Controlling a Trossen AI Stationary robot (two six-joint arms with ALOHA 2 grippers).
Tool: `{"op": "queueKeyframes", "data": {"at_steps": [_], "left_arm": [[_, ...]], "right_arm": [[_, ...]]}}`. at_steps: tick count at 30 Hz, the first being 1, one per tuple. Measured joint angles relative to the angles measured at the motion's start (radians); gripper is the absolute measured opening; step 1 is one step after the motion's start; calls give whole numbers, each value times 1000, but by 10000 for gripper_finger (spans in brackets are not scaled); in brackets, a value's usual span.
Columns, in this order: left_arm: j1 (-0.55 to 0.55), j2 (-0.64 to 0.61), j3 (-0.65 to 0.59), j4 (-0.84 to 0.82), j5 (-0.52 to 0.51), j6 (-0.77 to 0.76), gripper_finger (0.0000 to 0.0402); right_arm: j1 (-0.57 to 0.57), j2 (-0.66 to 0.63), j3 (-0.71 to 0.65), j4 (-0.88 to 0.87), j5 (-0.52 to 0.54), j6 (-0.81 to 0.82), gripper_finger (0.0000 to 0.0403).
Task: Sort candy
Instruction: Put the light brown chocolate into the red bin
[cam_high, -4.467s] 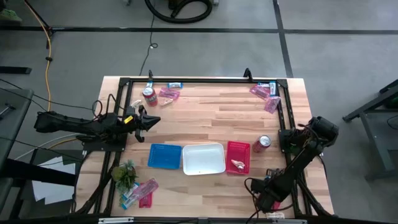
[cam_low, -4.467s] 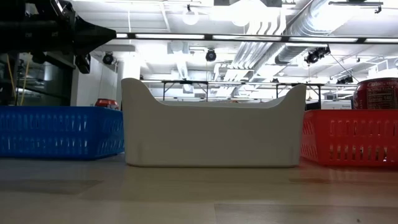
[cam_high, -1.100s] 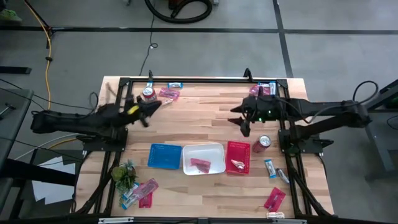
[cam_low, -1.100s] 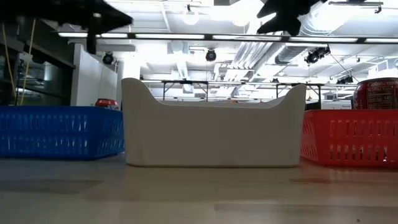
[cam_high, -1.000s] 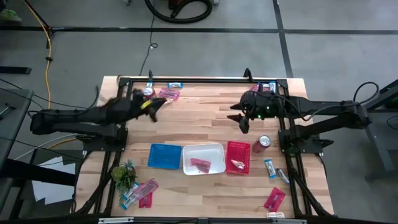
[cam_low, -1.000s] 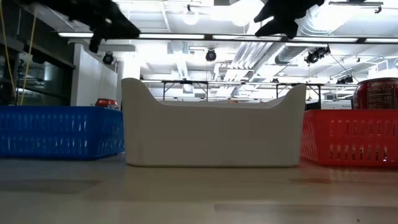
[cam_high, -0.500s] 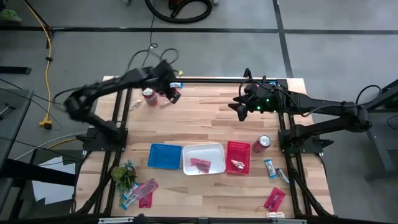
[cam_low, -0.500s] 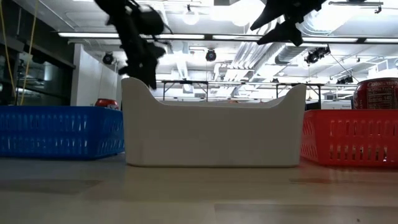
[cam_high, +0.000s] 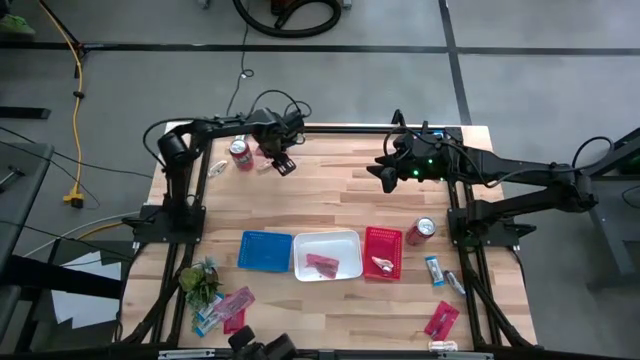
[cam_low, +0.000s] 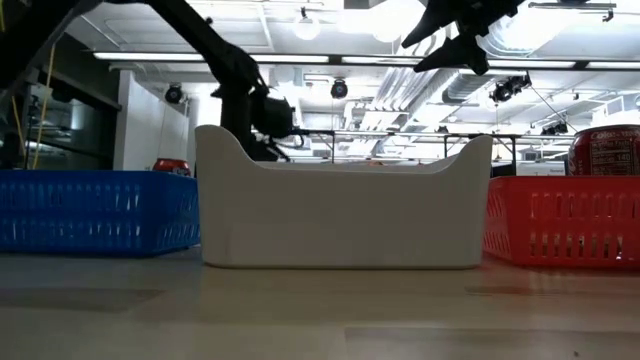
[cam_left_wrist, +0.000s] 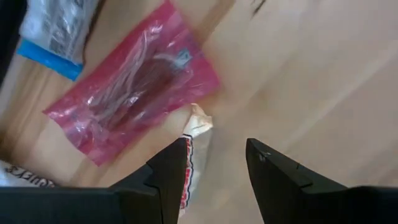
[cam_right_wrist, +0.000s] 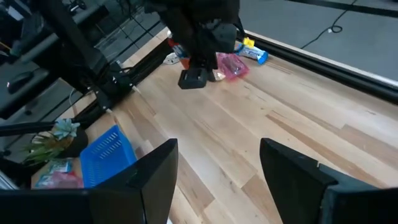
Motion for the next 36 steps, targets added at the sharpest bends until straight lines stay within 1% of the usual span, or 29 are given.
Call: {"op": "queueKeyframes", "data": {"at_steps": [2, 7, 11, 13, 15, 18, 19, 22, 26, 29, 32, 36], "left_arm": [[4, 18, 0, 5, -3, -15, 154], [13, 57, 0, 21, -49, -40, 154], [13, 80, 2, 24, -47, -57, 154], [6, 86, 3, 25, -45, -47, 145], [-4, 85, 3, 25, -39, -26, 114], [-23, 70, 0, 20, -24, -31, 32], [-28, 54, -1, 16, -15, -40, 17], [-51, -22, 0, 13, -3, -49, 9], [-115, -185, 0, 18, 9, -81, 2], [-204, -322, 1, 61, 31, -101, 1], [-314, -429, 1, 129, 58, -125, 0], [-485, -505, 2, 209, 82, -134, 0]], "right_arm": [[0, 0, 0, 0, 0, -14, 222], [0, 0, 0, 0, -6, -37, 222], [0, 0, 0, -4, -34, -66, 222], [0, 0, 0, -8, -43, -85, 222], [1, 0, 0, -8, -46, -103, 222], [0, 0, 0, -10, -47, -120, 222], [0, 0, 0, -10, -52, -131, 222], [0, -2, 0, -12, -78, -163, 222], [1, -26, 0, -14, -105, -209, 222], [1, -52, 0, -16, -108, -222, 222], [0, -83, 0, -16, -110, -248, 222], [1, -128, 0, -29, -128, -270, 222]]}}
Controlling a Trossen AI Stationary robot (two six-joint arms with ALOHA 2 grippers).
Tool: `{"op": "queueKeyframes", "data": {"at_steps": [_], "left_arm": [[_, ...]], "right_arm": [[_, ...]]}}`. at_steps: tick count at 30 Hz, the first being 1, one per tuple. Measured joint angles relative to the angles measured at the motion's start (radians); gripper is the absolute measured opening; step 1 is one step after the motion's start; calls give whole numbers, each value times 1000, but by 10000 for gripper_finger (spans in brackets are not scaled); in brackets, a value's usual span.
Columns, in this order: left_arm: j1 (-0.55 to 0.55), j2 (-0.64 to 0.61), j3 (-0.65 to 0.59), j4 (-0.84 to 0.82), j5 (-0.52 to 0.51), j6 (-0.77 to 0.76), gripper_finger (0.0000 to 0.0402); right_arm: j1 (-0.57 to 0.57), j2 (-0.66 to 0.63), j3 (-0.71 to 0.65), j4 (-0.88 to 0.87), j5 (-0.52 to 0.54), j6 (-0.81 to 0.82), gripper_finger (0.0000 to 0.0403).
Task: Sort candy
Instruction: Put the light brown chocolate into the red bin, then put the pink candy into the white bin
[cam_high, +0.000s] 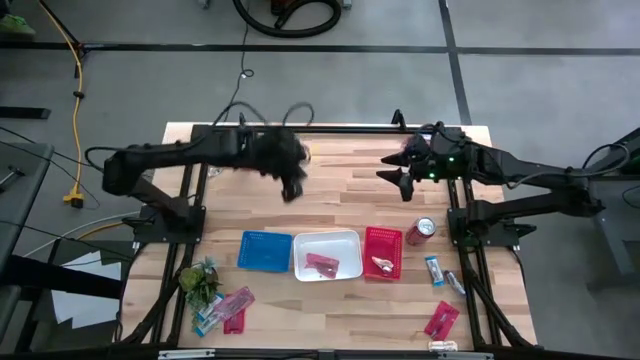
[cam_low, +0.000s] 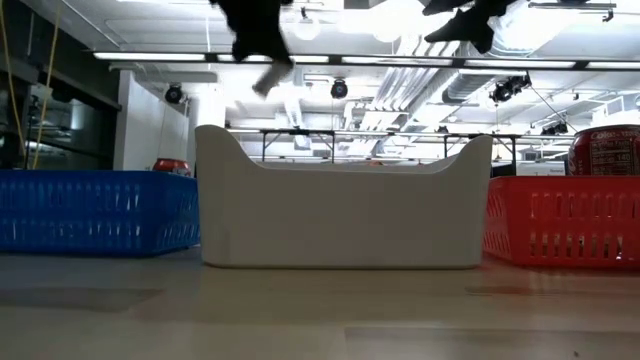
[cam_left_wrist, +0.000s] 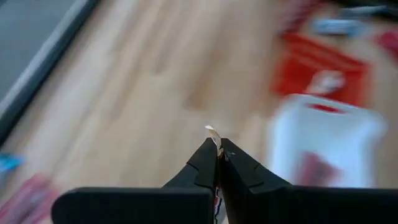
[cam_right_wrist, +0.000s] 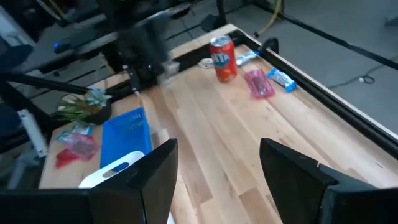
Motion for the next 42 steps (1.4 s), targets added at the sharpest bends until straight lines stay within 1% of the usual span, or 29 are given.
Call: {"op": "queueKeyframes", "data": {"at_steps": [4, 6, 9, 13, 16, 19, 22, 24, 26, 29, 32, 34, 36, 39, 42], "left_arm": [[-157, -16, 0, 98, 2, -59, 0], [-209, 0, 0, 198, 1, -78, 0], [-256, 68, 1, 384, 3, -64, 0], [-274, 199, -1, 606, 27, -28, 0], [-286, 301, -1, 786, 26, -26, 0], [-304, 407, -1, 968, 24, -6, 0], [-322, 506, -1, 1135, -18, 50, 0], [-334, 563, -1, 1190, -61, 79, 0], [-340, 617, -1, 1218, -91, 86, 0], [-344, 678, 0, 1233, -125, 55, 0], [-341, 717, 11, 1229, -130, 20, 2], [-339, 734, 24, 1238, -128, 9, 11], [-339, 736, 28, 1230, -127, 8, 28], [-339, 733, 42, 1201, -124, 8, 65], [-333, 712, 83, 1100, -93, 7, 110]], "right_arm": [[0, -32, 0, -6, -63, -8, 222], [0, -39, 0, 1, -106, -8, 222], [0, -39, 0, 28, -164, -4, 222], [2, -40, 0, 93, -216, 55, 222], [17, -40, 0, 137, -211, 69, 222], [36, -39, 1, 162, -173, 85, 222], [53, -36, 1, 158, -112, 98, 222], [61, -31, 1, 158, -69, 98, 222], [65, -29, 1, 152, -29, 107, 222], [66, -25, 1, 153, 7, 120, 222], [66, -25, 1, 155, 38, 124, 222], [66, -24, 1, 150, 50, 124, 222], [66, -24, 1, 151, 51, 124, 222], [65, -23, 1, 146, 51, 120, 222], [65, -24, 1, 148, 50, 101, 222]]}}
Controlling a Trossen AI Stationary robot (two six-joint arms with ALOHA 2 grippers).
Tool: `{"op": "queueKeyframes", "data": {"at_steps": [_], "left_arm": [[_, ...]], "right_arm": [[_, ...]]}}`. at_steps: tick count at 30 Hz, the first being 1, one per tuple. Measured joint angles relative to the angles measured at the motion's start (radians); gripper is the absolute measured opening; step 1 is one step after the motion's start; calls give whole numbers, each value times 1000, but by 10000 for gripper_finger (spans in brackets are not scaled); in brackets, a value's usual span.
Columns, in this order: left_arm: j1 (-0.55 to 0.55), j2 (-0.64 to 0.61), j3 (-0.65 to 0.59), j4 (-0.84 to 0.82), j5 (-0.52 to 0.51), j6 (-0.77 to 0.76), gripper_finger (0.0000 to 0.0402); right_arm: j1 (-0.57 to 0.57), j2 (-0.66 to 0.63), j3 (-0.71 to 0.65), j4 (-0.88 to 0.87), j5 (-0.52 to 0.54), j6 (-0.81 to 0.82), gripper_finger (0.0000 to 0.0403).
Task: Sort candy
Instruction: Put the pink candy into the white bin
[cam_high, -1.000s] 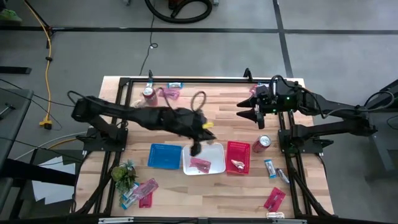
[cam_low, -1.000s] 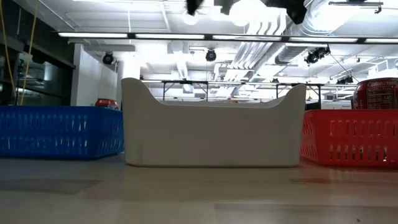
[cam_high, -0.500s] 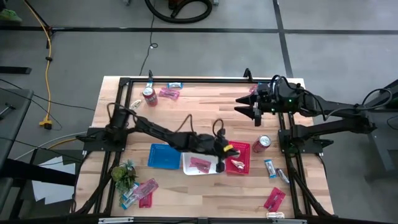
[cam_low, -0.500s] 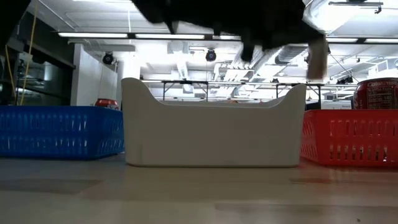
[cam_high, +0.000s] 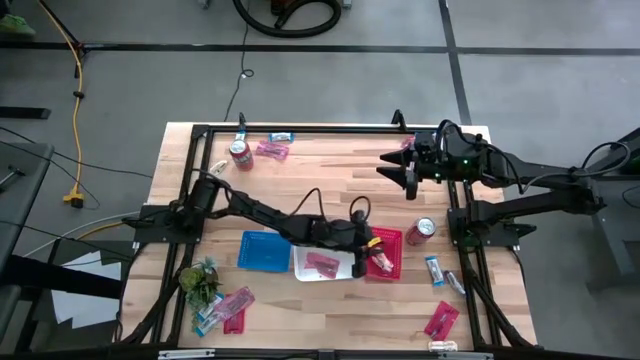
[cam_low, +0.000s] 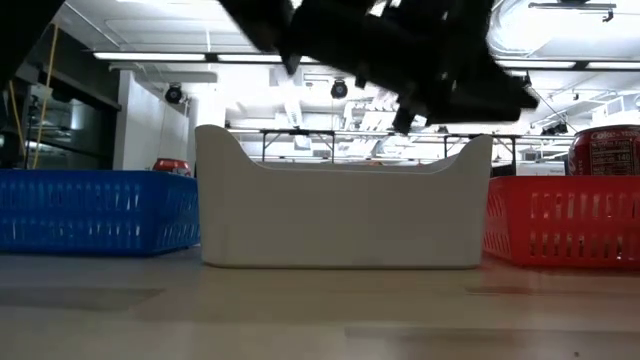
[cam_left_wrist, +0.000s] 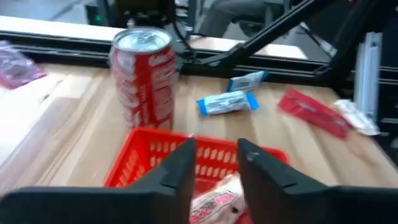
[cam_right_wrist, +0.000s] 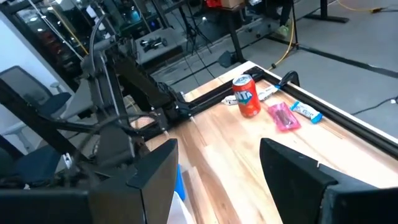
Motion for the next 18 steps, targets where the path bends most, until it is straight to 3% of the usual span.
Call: {"op": "queueKeyframes", "data": {"at_steps": [5, 10, 14, 18], "left_arm": [[26, -60, 102, -386, 50, -58, 178], [92, -216, 153, -792, 33, -28, 210], [162, -388, 65, -982, -10, -150, 213], [178, -625, -124, -1012, -176, -285, 213]], "right_arm": [[0, -2, 0, 1, -30, -42, 222], [0, -20, 0, -9, -65, -87, 222], [0, -26, 0, -52, -66, -104, 222], [0, -26, -1, -90, -67, -104, 222]]}}
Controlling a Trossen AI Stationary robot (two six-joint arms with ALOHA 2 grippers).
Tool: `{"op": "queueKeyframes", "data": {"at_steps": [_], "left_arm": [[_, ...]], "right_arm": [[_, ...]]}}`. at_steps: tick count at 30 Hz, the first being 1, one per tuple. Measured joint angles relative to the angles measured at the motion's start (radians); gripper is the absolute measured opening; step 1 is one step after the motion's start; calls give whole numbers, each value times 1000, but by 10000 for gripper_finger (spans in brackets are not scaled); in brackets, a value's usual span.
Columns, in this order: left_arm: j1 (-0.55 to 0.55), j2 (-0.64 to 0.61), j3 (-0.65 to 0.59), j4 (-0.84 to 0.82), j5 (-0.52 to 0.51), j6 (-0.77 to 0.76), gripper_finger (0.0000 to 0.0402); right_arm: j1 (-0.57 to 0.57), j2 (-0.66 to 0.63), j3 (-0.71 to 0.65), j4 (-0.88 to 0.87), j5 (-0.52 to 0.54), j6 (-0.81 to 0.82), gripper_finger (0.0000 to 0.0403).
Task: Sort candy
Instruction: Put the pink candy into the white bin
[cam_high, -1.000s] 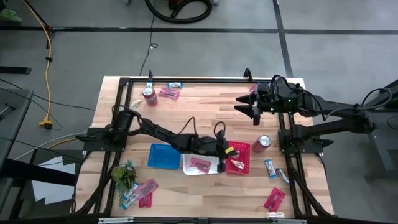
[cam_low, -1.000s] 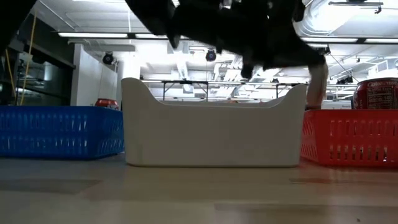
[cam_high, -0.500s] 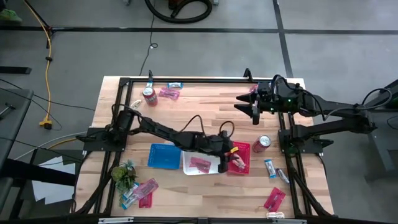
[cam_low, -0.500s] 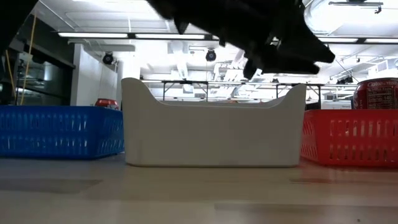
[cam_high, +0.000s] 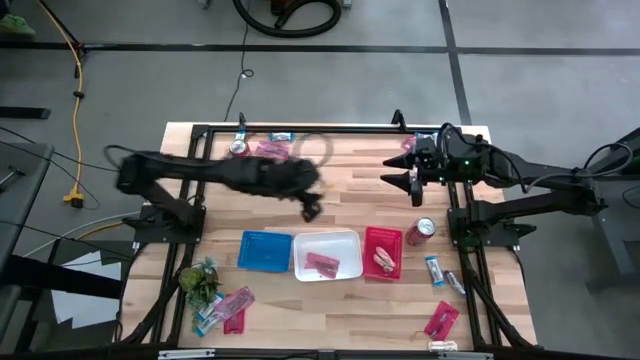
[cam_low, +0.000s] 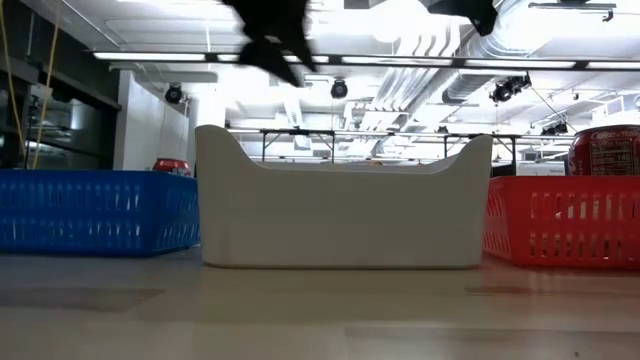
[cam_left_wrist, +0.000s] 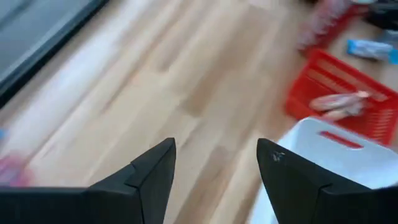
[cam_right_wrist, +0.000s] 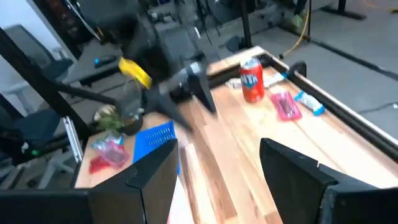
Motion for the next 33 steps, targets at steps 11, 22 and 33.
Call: {"op": "queueKeyframes", "data": {"at_steps": [11, 22, 33], "left_arm": [[209, -171, -265, -586, 216, -185, 213], [-201, -393, -369, -348, 451, -168, 213], [-765, -87, -263, -218, 417, -597, 213]], "right_arm": [[0, 46, 0, 15, 39, 84, 222], [25, 119, 0, 14, -15, 250, 222], [29, 124, 0, -22, -26, 115, 222]]}}
